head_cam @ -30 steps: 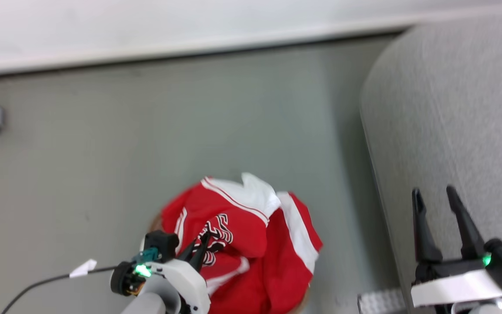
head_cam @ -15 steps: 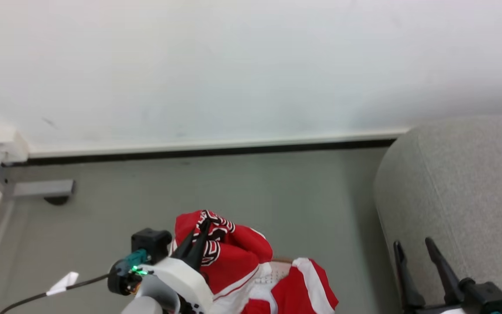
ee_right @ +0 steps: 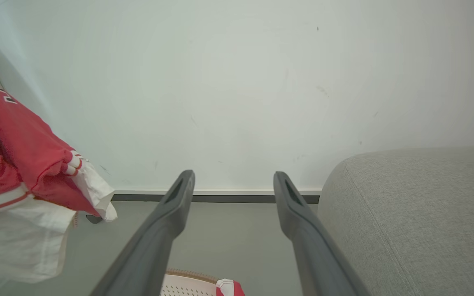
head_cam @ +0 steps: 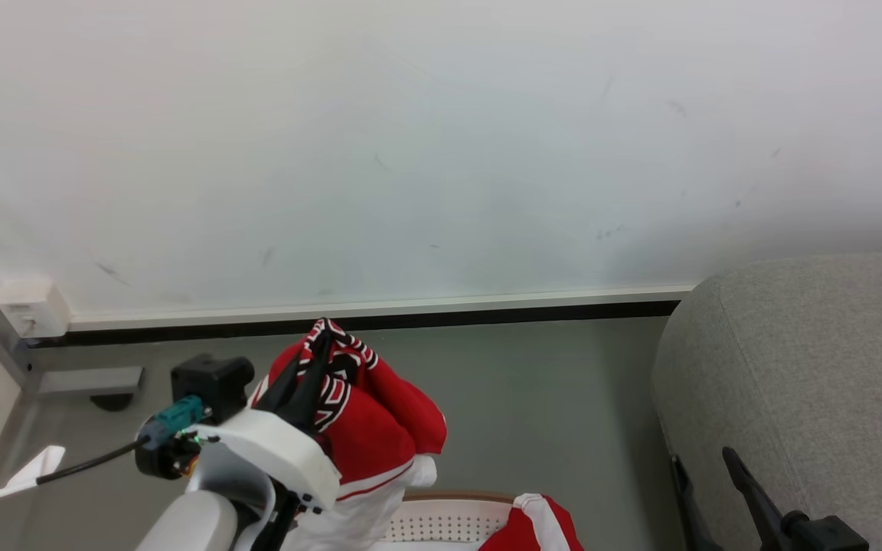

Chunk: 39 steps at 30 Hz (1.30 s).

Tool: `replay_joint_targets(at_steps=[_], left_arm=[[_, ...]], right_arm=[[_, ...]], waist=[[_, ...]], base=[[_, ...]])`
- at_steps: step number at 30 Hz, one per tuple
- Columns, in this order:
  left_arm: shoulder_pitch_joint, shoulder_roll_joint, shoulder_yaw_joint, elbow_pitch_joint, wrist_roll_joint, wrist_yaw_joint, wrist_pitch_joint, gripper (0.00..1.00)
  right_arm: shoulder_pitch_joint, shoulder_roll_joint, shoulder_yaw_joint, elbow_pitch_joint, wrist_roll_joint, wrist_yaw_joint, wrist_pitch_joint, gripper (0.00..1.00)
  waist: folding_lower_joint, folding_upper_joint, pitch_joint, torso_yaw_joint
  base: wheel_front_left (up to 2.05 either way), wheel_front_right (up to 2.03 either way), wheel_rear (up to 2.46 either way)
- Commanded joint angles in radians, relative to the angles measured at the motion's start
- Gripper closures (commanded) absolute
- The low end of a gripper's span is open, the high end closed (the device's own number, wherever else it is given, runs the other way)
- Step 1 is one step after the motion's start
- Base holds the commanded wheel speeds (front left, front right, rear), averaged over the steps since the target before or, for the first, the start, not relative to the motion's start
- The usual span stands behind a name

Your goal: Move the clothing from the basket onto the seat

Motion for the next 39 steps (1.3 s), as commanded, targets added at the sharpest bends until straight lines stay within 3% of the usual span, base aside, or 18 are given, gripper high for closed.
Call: replay_joint_targets(at_steps=[1,10,14,18,30,39], left_arm=[[-0.011,0.011,0.004,-0.024,0.000,0.008,0.010,1.00],[-0.012,0.029,0.005,-0.119,0.006,0.035,0.051,1.00],[-0.005,0.024,-0.005,-0.137,0.006,0.037,0.059,1.00],[-0.002,0.021,-0.016,-0.150,0.007,0.039,0.065,1.00],[-0.008,0.020,-0.035,-0.164,0.006,0.035,0.069,1.00],[-0.021,0.012,-0.056,-0.156,0.003,0.031,0.073,1.00]], right_arm=[[0.015,-0.003,0.000,0.003,0.006,-0.002,-0.002,0.00],[0.001,-0.003,0.030,-0.024,0.006,-0.002,-0.002,0.00],[-0.013,-0.002,0.093,-0.046,-0.003,-0.002,-0.002,0.00],[-0.047,-0.012,0.193,-0.048,-0.015,-0.002,-0.002,0.00],[-0.326,-0.152,0.602,-0.012,0.085,-0.002,0.045,0.00],[-0.526,-0.124,0.819,0.108,0.194,-0.002,0.074,0.00]], waist=[[0.0002,0.0000,-0.005,-0.002],[0.0002,0.0000,0.004,-0.005],[0.0002,0.0000,0.008,-0.002],[0.0002,0.0000,0.010,0.000],[0.0002,0.0000,0.023,0.000],[0.0002,0.0000,0.020,0.005]], base=[[0.00,0.00,0.00],[0.00,0.00,0.00],[0.00,0.00,0.00],[0.00,0.00,0.00],[0.00,0.00,0.00],[0.00,0.00,0.00]])
